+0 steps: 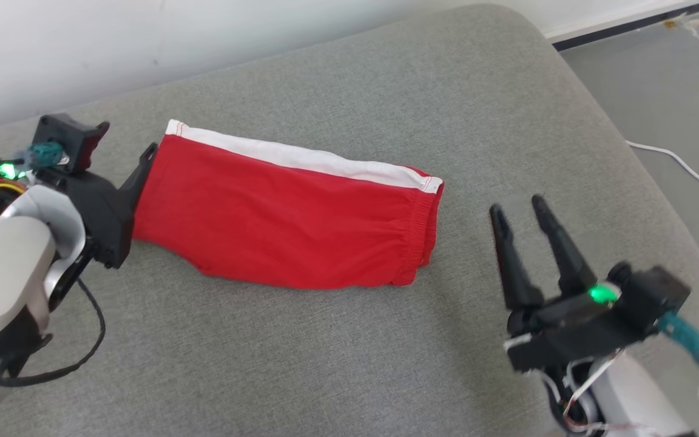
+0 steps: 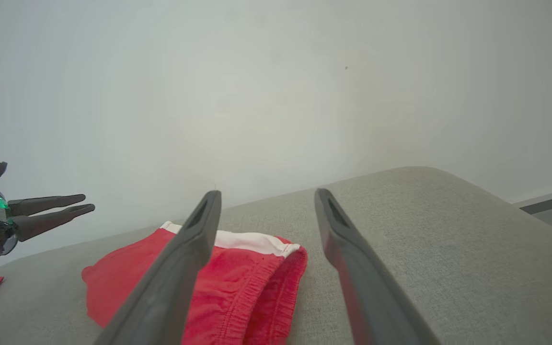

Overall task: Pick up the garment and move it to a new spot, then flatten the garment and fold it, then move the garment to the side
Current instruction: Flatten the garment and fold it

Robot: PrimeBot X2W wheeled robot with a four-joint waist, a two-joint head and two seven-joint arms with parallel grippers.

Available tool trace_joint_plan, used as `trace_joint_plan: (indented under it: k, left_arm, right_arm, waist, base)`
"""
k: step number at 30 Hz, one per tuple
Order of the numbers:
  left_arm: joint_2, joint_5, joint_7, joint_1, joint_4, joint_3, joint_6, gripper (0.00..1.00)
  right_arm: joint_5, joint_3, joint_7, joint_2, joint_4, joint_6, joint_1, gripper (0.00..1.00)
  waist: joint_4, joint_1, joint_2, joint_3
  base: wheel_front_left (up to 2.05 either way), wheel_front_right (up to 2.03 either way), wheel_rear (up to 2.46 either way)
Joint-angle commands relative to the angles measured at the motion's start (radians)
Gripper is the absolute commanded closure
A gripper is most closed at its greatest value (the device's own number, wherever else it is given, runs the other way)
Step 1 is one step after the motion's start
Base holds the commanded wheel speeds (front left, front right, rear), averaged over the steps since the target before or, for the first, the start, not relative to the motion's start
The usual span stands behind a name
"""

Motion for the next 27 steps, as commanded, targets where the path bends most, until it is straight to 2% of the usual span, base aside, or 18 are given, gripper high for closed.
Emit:
trace_joint_plan:
  k: [1, 5, 8, 12, 15, 22, 27]
  left_arm:
    - [0.007, -0.015, 0.005, 0.017, -0.006, -0.009, 0.002, 0.0]
    - [0.025, -0.045, 0.028, 0.027, -0.01, -0.034, 0.002, 0.0]
    - [0.028, -0.062, 0.054, 0.037, -0.005, -0.049, 0.002, 0.0]
    - [0.038, -0.113, 0.144, 0.059, 0.018, -0.076, 0.002, 0.0]
    - [0.045, -0.145, 0.202, 0.069, 0.033, -0.092, 0.002, 0.0]
    - [0.047, -0.189, 0.256, 0.083, 0.076, -0.102, 0.002, 0.0]
    - [0.022, -0.282, 0.307, 0.102, 0.055, -0.081, 0.002, 0.0]
  right_arm:
    - [-0.035, -0.005, -0.001, 0.013, -0.016, -0.002, 0.027, 0.0]
    - [-0.076, -0.031, -0.001, 0.074, -0.065, -0.002, 0.09, 0.0]
    - [-0.1, -0.031, -0.001, 0.096, -0.081, -0.002, 0.112, 0.0]
    - [-0.127, -0.032, -0.001, 0.14, -0.095, -0.002, 0.143, 0.0]
    - [-0.137, -0.03, -0.001, 0.153, -0.1, -0.002, 0.149, 0.0]
    - [-0.16, -0.032, -0.001, 0.178, -0.104, -0.002, 0.16, 0.0]
    - [-0.167, -0.029, -0.001, 0.187, -0.1, -0.002, 0.163, 0.0]
  waist:
    - [-0.006, 0.0003, 0.0001, -0.003]
    - [-0.015, 0.0003, 0.0001, 0.002]
    - [-0.022, 0.0003, 0.0001, 0.005]
    - [-0.043, 0.0003, 0.0001, 0.01]
    - [-0.053, 0.0003, 0.0001, 0.012]
    - [-0.067, 0.0003, 0.0001, 0.022]
    - [-0.069, 0.0003, 0.0001, 0.028]
  base:
    - [0.0, 0.0, 0.0]
    - [0.0, 0.0, 0.0]
    - [0.0, 0.0, 0.0]
    - [0.0, 0.0, 0.0]
    - [0.0, 0.0, 0.0]
    - [0.0, 0.0, 0.0]
    - [0.0, 0.0, 0.0]
